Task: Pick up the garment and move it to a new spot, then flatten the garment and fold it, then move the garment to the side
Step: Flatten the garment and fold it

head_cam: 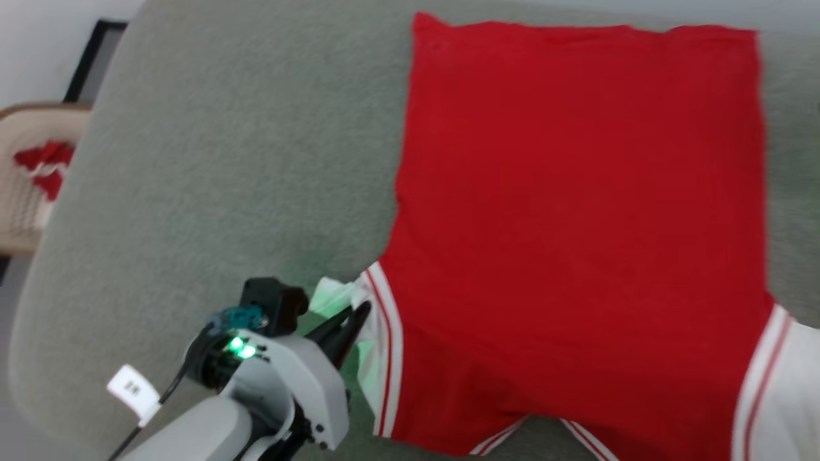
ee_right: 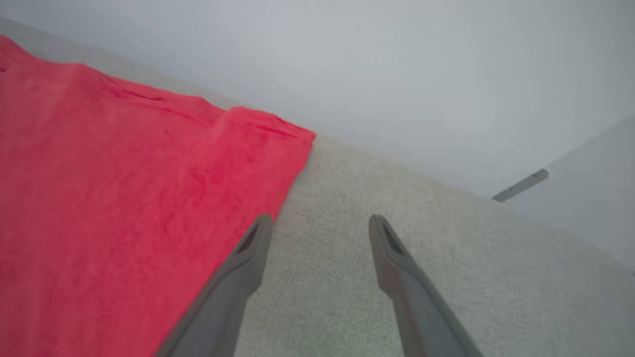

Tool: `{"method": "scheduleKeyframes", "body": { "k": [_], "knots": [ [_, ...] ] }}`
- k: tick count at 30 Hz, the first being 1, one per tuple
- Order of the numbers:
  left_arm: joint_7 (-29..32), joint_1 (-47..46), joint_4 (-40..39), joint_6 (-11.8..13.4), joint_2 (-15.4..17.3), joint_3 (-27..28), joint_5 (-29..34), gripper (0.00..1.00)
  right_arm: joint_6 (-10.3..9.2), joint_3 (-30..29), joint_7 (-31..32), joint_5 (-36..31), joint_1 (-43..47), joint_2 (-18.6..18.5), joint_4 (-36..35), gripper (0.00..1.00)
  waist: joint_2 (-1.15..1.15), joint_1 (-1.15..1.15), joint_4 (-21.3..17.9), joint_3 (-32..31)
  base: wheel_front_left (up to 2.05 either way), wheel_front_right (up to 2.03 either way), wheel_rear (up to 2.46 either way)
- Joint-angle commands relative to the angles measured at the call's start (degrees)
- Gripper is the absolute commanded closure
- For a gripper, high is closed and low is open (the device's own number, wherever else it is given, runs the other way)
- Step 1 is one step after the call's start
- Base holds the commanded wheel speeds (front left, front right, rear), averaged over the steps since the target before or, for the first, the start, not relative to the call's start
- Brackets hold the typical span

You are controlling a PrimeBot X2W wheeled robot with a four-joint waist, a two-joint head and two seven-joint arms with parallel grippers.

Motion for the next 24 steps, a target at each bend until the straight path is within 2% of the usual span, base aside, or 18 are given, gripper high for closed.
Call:
{"method": "scheduleKeyframes", "body": {
  "k": [1,7,12,20,24],
  "knots": [
    [-0.02,-1.28,0.56,-0.77,-0.70,-0.29,0.55,1.00,-0.07,0.83,0.81,0.34,-3.16,0.14,3.39,0.00,0.00,0.00,4.57,4.20,0.00,0.00,0.00],
    [-0.29,-4.50,3.25,-3.82,-3.82,-1.84,1.16,1.00,-0.06,3.85,4.21,1.15,-14.81,-0.26,18.33,0.00,0.00,0.00,8.56,6.43,0.00,0.00,0.00],
    [-0.64,-5.97,5.59,-6.37,-6.47,-3.33,0.96,1.00,-0.07,4.67,7.42,1.03,-21.47,-1.13,27.15,0.00,0.00,0.00,11.87,7.63,0.00,0.00,0.00],
    [-1.28,-6.93,8.91,-9.28,-9.55,-5.10,0.47,1.00,-0.07,4.39,11.26,-2.48,-25.85,-2.71,38.18,0.00,0.00,0.00,15.84,8.86,0.00,0.00,0.00],
    [-1.69,-7.01,10.24,-9.80,-10.01,-5.31,0.39,1.00,-0.06,2.15,14.13,-3.75,-26.06,-1.25,44.88,0.00,0.00,0.00,16.44,9.10,0.00,0.00,0.00]
  ]
}}
